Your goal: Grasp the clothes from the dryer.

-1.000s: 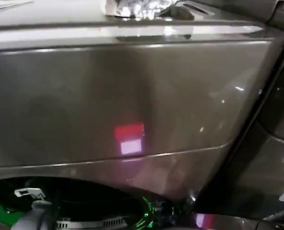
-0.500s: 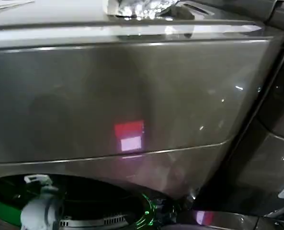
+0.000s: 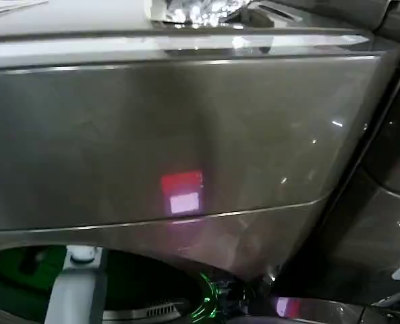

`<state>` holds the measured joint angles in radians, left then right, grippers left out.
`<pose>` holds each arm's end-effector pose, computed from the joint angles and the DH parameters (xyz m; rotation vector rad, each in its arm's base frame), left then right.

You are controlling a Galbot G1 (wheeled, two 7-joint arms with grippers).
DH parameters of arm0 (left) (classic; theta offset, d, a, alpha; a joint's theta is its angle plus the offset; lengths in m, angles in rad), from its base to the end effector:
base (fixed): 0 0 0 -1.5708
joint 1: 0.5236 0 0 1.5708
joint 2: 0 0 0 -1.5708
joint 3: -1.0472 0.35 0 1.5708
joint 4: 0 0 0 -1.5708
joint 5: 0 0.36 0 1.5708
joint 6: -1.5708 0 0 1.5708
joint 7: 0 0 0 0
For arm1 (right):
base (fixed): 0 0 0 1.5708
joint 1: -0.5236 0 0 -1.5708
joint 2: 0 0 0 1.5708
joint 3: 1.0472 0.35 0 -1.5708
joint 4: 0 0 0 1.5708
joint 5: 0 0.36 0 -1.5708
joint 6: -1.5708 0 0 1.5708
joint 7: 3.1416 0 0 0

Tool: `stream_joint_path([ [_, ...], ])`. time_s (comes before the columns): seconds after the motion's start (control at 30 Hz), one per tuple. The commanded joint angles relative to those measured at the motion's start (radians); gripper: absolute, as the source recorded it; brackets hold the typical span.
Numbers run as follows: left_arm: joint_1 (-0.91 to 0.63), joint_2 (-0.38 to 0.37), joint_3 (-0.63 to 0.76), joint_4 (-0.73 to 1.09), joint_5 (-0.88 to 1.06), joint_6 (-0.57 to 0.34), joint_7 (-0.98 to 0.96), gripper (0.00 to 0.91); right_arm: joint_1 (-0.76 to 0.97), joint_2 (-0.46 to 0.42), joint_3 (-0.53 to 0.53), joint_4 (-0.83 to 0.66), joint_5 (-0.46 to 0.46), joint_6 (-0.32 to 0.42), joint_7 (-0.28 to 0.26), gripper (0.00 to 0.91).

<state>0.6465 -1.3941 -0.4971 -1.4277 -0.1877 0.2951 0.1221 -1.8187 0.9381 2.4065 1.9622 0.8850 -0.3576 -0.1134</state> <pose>0.4827 0.0613 -0.2264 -0.1942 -3.0961 0.0170 -0.0623 -0.3812 0.0825 1.1741 2.4059 -0.5453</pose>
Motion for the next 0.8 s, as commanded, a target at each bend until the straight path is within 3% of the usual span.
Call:
stream_joint_path([
  [0.03, -0.172, 0.022, 0.090, 0.215, 0.032, 0.050, 0.140, 0.907, 0.001, 0.003, 0.001, -0.001, -0.007, -0.010, -0.006, 0.907],
  [0.2, -0.263, 0.055, 0.131, 0.322, 0.146, 0.072, 0.378, 0.907, 0.002, 0.005, -0.003, 0.001, -0.016, -0.011, -0.017, 0.907],
  [0.37, -0.352, 0.056, 0.173, 0.495, 0.360, 0.023, 0.595, 0.907, 0.000, 0.007, -0.002, 0.001, -0.022, -0.010, -0.019, 0.907],
  [0.8, -0.484, 0.033, 0.170, 0.719, 1.139, -0.316, 0.825, 0.907, -0.003, 0.017, -0.003, 0.001, -0.045, -0.010, -0.025, 0.907],
])
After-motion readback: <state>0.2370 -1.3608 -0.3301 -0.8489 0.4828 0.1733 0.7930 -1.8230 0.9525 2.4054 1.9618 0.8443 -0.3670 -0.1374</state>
